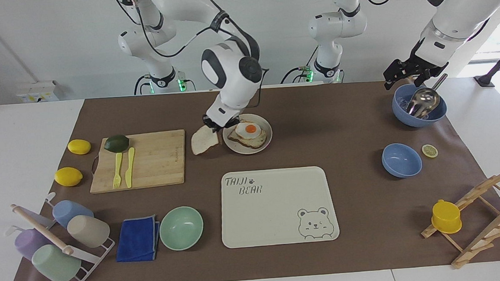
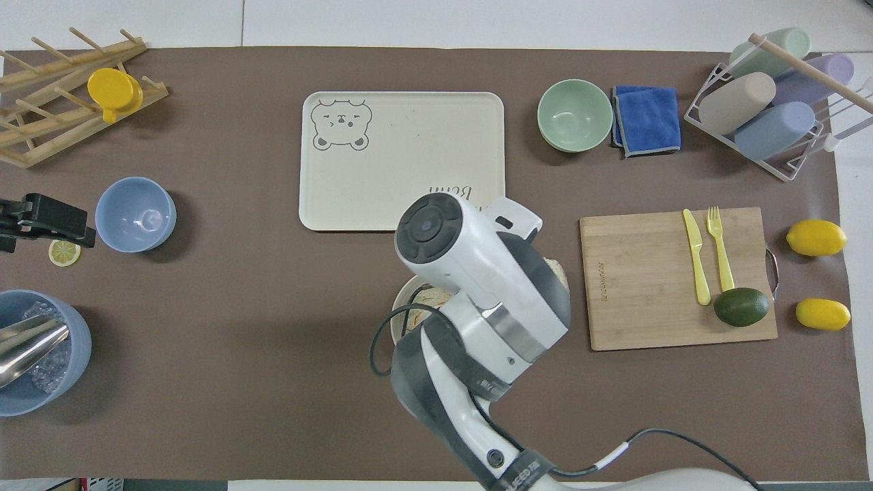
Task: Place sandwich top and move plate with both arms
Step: 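Carry the bread slice over the egg plate with the right gripper, then lower the bread onto the egg and open the right gripper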
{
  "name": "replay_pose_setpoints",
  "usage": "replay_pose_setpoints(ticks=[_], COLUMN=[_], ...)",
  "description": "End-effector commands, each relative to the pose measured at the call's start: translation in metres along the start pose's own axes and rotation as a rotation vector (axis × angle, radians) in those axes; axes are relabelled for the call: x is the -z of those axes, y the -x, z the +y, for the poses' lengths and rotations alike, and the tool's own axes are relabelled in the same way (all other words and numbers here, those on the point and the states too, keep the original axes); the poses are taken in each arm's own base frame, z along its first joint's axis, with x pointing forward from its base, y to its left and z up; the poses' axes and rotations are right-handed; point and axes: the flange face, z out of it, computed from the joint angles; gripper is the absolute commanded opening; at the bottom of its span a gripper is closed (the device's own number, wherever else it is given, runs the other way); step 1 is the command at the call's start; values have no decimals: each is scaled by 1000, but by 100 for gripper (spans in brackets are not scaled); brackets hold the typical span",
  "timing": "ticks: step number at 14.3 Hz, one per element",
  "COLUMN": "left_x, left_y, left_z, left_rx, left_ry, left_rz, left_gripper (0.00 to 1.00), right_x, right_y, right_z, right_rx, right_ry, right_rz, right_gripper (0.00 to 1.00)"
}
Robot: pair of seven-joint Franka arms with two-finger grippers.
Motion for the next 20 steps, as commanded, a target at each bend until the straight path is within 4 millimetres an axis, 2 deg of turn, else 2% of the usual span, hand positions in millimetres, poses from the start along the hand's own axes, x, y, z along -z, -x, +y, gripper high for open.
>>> replay_pose_setpoints(ticks=[1,3,4,6,11,12,13,14,15,16,17,18,19,20], left_x=[2,1,2,0,0,-1,-1,0,1,0,-1,-3,-4,-7], left_y=[1,1,1,2,1,2,2,3,3,3,4,3,3,6], left_z=[-4,-4,-4,-4,-4,1,2,3,1,1,4,7,11,27], left_rx=[-8,-8,-8,-8,-7,-17,-17,-17,-11,-8,-13,-20,-27,-44], left_ry=[-16,-16,-16,-16,-16,-18,-18,-18,-18,-16,-17,-18,-18,-17], left_rz=[3,1,3,-9,-2,-5,-8,-2,3,0,-5,-5,-5,-9], left_gripper=[100,100,100,100,100,100,100,100,100,100,100,100,100,100], right_x=[4,-10,-14,-23,-26,-26,-24,-22,-18,-10,7,18,29,34], right_y=[13,18,20,21,21,20,20,18,17,11,1,-13,-28,-44], right_z=[-58,-82,-88,-91,-101,-100,-100,-100,-98,-89,-69,-37,6,52], right_rx=[-38,-77,-76,-73,-121,-121,-118,-116,-109,-104,-109,-132,-168,-192], right_ry=[-50,-45,-52,-68,-179,-178,-183,-188,-192,-202,-229,-252,-276,-294], right_rz=[31,37,45,57,47,48,53,59,70,82,104,120,136,141], right_gripper=[0,0,0,0,0,18,52,98,100,100,100,100,100,100])
